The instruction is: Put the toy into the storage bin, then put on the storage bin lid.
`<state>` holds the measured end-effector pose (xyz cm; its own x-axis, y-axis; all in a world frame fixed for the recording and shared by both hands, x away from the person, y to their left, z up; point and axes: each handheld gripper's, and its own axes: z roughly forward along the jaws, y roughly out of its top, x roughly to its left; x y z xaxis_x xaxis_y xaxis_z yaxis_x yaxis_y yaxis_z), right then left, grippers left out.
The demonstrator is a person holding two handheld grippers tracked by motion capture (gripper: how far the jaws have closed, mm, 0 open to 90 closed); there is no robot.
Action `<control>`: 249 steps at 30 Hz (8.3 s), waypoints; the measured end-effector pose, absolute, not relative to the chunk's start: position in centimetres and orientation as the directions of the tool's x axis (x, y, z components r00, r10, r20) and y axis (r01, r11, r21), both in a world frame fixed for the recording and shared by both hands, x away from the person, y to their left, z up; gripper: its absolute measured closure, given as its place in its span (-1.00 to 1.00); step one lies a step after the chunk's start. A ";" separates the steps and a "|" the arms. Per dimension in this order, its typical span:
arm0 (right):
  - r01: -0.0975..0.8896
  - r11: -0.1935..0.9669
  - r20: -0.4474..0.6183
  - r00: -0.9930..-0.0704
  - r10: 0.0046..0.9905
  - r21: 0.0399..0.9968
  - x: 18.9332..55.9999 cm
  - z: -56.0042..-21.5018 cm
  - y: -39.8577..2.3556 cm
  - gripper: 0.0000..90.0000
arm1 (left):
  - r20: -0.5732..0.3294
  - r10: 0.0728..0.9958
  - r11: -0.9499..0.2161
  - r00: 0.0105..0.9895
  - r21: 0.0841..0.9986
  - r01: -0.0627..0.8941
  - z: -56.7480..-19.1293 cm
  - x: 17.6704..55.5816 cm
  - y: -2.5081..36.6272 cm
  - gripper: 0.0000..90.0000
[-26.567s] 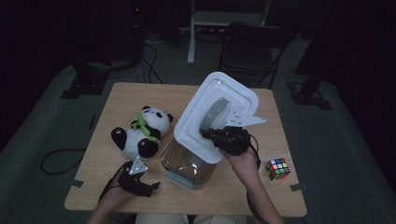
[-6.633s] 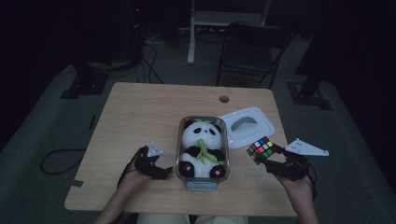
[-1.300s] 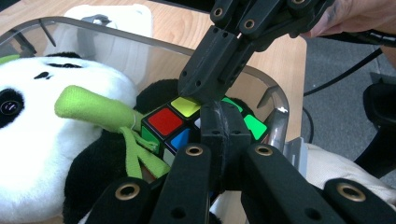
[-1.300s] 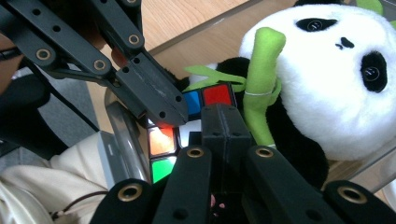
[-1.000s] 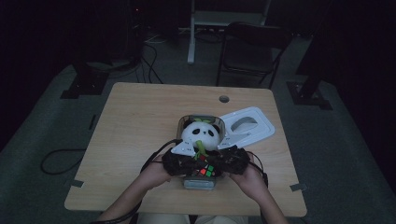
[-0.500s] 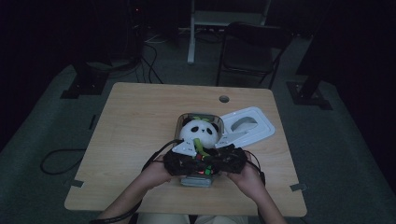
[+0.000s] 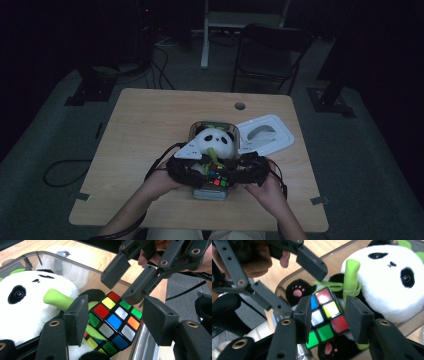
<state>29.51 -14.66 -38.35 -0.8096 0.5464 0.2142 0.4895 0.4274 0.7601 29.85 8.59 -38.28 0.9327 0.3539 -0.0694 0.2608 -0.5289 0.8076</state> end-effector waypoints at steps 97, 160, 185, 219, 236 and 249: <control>0.611 0.141 0.233 -0.490 0.840 0.779 31.8 -41.5 -21.5 -0.74 | -0.104 0.527 -0.444 0.844 0.813 0.377 -39.5 32.4 14.9 -0.97; 0.686 -0.065 0.167 -0.084 0.982 0.725 45.2 -49.8 -20.7 -0.22 | -0.025 0.784 -0.396 0.620 0.749 0.531 -49.7 32.0 22.5 -0.92; 0.690 -0.078 0.154 -0.049 0.987 0.719 46.5 -50.9 -20.5 0.30 | -0.037 0.796 -0.377 0.604 0.751 0.542 -50.1 32.0 22.8 -0.92; 0.682 0.135 0.327 -0.503 0.800 0.719 40.0 -50.7 -27.7 0.53 | -0.055 0.784 -0.376 0.618 0.751 0.543 -50.0 31.7 22.3 -0.92; 0.708 0.025 0.323 -0.352 0.879 0.706 39.9 -50.3 -27.0 -0.10 | -0.041 0.772 -0.384 0.635 0.766 0.516 -49.5 32.2 21.0 -0.92; 0.690 -0.008 0.135 -0.130 0.982 0.724 40.2 -50.0 -22.6 -0.18 | -0.015 0.755 -0.411 0.656 0.768 0.491 -49.3 32.9 19.6 -0.92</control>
<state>40.17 -22.64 -49.97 -0.1302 0.9823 0.1348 0.6902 -0.0078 0.7236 32.87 19.64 -49.25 0.6556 0.7550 -0.0153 0.4911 -0.4109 0.7681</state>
